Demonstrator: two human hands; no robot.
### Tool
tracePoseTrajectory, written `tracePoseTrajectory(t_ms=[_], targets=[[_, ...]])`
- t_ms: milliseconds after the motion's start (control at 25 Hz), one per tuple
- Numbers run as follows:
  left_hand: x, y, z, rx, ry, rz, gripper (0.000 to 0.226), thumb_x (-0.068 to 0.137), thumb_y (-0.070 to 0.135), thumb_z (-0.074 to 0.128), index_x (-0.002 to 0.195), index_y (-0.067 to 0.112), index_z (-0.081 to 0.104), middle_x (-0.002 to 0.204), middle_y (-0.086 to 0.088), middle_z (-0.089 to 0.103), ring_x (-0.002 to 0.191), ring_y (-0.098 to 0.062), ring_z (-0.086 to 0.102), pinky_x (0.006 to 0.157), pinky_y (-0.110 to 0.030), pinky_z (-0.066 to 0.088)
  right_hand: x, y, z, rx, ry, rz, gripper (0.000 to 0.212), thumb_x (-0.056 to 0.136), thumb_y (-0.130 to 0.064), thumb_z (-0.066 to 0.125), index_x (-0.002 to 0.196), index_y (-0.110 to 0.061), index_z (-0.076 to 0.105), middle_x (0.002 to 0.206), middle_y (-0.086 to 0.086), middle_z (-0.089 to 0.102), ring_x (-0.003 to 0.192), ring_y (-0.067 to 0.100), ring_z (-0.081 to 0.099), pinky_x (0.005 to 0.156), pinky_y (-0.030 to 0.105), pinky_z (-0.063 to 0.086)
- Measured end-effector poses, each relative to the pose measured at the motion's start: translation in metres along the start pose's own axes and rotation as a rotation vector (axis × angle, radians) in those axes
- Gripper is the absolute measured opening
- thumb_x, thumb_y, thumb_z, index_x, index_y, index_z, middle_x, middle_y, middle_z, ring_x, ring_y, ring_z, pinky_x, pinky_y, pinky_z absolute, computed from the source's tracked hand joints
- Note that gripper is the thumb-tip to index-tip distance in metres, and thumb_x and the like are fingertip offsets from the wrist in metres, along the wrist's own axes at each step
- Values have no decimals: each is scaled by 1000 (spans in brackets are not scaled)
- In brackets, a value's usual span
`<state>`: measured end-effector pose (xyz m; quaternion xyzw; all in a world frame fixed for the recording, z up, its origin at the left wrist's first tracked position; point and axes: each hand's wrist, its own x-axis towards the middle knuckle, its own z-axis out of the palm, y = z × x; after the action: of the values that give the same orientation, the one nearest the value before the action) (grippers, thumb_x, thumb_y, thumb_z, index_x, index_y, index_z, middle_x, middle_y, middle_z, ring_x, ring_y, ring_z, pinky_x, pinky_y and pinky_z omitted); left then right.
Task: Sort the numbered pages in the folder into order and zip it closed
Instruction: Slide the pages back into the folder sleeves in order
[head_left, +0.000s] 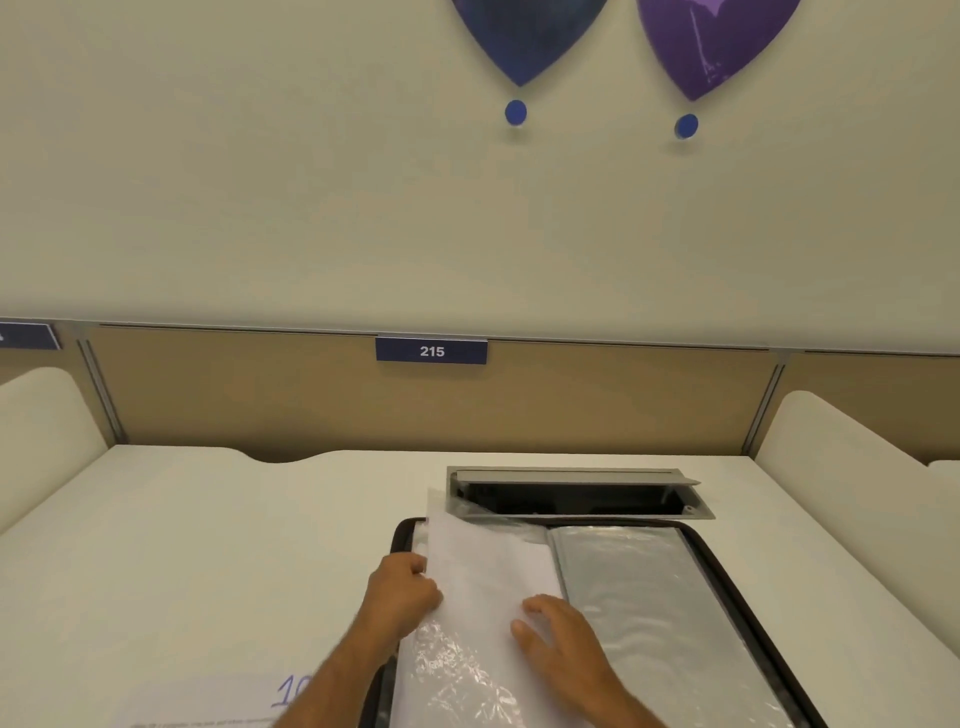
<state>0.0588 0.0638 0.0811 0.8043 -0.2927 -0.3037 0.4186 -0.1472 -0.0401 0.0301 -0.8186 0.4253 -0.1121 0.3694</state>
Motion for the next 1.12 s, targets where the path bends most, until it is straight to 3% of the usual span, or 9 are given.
tracePoseTrajectory(t_ms=[160,240,360,440,600,800,880,960,1120], targets=[[3,-41,2,106,10,37,19,79,5,69,95,12,61,66,7,52,60,-7,49,52,-11,38,-1,34,30,-176,14,-123,110,59,-100,9,149,-40,31,154,-22,13,149,3,4,118,20,-1],[4,-54,7,228,14,79,28,82,11,69,106,16,55,75,7,54,67,-8,52,58,-12,40,-3,34,38,-314,40,-177,106,69,-97,11,154,-36,28,164,-12,10,152,8,-1,118,22,-7],[11,-74,16,510,24,149,47,91,30,62,135,24,45,117,5,53,106,-13,53,85,-20,43,-1,34,46,-497,-80,-84,83,84,-88,29,139,-33,54,148,5,52,138,18,32,114,31,5],[12,-88,19,754,89,243,48,94,40,53,141,31,49,141,5,47,124,-18,49,96,-33,45,3,40,57,-586,-63,-94,81,83,-86,36,137,-30,58,143,9,57,136,25,37,114,42,9],[13,-122,27,942,17,337,57,102,43,20,109,31,76,120,9,71,103,-19,68,70,-49,59,3,40,58,-697,53,-166,86,81,-88,38,141,-29,56,149,10,50,148,24,18,114,49,9],[8,-118,24,933,-10,302,76,104,48,-2,123,32,71,134,8,64,117,-20,65,84,-52,56,6,45,59,-721,93,-157,86,82,-87,38,144,-28,52,152,10,46,155,21,-7,115,49,7],[5,-117,14,934,8,329,88,91,63,-17,150,36,42,161,11,25,147,-19,32,114,-54,31,5,47,58,-702,63,-151,84,83,-86,38,144,-29,52,151,9,48,154,22,1,115,48,7],[0,-129,1,847,8,325,111,67,77,-33,159,35,12,162,15,-6,154,-17,1,122,-45,1,6,44,56,-693,-11,-107,82,84,-86,36,142,-30,54,149,8,51,149,24,14,114,45,7],[-13,-158,-47,872,112,335,117,60,85,-36,158,35,3,160,18,-13,153,-13,-8,118,-38,-11,2,18,54,-723,143,-151,88,83,-88,24,154,-36,33,166,1,16,153,28,8,110,38,-23]])
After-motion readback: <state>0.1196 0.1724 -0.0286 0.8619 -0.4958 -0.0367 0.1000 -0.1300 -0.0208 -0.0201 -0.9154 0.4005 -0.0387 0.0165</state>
